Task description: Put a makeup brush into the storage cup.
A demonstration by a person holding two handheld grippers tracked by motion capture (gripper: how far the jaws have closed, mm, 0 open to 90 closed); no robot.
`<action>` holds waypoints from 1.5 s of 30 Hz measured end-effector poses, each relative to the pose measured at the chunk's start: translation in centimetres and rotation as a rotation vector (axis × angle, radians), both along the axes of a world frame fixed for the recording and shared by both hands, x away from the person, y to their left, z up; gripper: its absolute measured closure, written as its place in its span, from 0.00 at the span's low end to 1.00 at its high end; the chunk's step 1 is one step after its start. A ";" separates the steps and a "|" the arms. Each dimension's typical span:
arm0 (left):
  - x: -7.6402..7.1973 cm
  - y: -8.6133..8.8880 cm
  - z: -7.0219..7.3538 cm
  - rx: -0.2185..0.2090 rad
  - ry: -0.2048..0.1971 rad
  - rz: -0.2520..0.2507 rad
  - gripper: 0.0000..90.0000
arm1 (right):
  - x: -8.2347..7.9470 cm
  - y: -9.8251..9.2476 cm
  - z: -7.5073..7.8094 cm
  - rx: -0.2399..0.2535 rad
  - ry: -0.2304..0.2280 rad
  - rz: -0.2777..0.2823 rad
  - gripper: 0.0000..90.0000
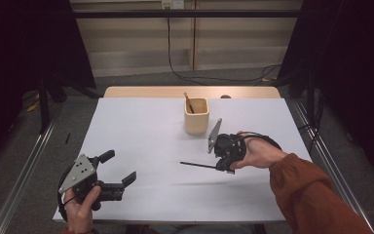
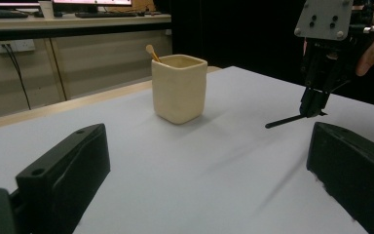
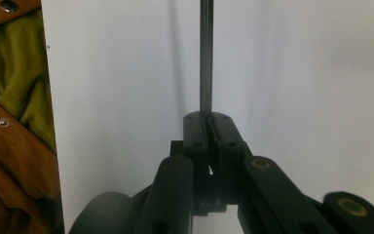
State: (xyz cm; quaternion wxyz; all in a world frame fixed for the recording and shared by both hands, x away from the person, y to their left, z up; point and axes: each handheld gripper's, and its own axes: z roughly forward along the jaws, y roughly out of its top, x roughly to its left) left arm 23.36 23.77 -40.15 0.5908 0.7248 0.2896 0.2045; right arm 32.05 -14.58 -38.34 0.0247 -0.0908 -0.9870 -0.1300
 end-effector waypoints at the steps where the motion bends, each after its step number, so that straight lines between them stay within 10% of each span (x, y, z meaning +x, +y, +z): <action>1: 0.1 0.0 0.2 0.000 -0.005 -0.004 0.02 | 0.0 0.0 0.0 0.000 -0.002 0.001 0.96; 20: 3.0 -1.7 2.7 0.042 0.000 -0.105 0.02 | 0.2 -0.1 -0.2 0.042 -0.009 0.013 0.96; 45: 6.2 -9.1 3.8 0.167 0.047 -0.319 0.02 | 0.2 0.1 -0.3 0.042 -0.002 0.035 0.96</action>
